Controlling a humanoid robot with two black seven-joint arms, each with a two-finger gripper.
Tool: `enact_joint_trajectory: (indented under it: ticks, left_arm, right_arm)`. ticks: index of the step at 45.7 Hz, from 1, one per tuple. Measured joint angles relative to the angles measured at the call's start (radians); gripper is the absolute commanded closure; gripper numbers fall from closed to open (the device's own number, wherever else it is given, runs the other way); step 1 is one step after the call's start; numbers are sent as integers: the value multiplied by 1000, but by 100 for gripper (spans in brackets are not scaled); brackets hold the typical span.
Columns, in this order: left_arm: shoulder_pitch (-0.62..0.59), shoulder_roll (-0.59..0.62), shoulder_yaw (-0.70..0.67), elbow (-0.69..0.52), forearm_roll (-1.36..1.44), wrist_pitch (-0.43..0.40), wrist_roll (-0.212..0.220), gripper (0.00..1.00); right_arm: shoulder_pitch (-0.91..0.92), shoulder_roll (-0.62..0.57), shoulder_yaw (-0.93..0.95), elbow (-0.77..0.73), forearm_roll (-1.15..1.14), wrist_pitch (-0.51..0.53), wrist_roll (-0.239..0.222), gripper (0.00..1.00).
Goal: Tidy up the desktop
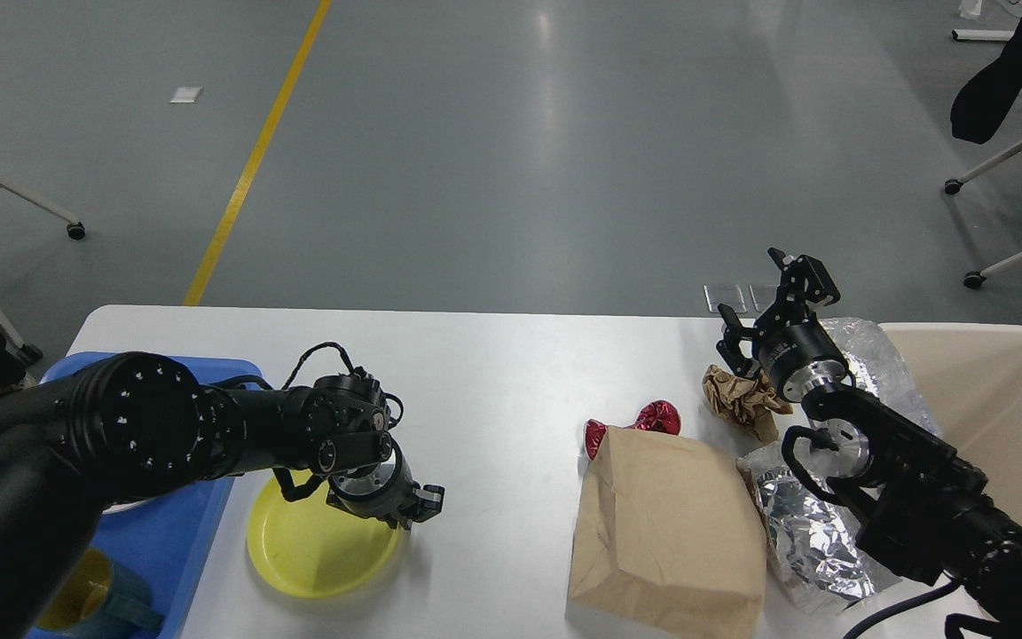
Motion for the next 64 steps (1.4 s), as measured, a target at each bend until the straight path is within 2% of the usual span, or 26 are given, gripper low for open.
enact_joint_trajectory:
  ticks: [20,40,48,56,64]
  left_arm:
    - [-3,4,3,1,-4,-35,6,100]
    - [-77,19,8,-1,-88,-298,6,100]
    - [-136,43,8,-3,-102,-431,-4,100]
    - [-206,77,9,-7,-150,-459,-22,100]
    - [-270,110,6,-4,-170,-460,-66,100]
  right_arm:
    - [0,0,0,0,1,0,0,0]
    - [0,0,0,0,1,0,0,0]
    - [0,0,0,0,1,0,0,0]
    - [0,0,0,0,0,0,0,0]
    - [0,0,0,0,0,0,0,0]
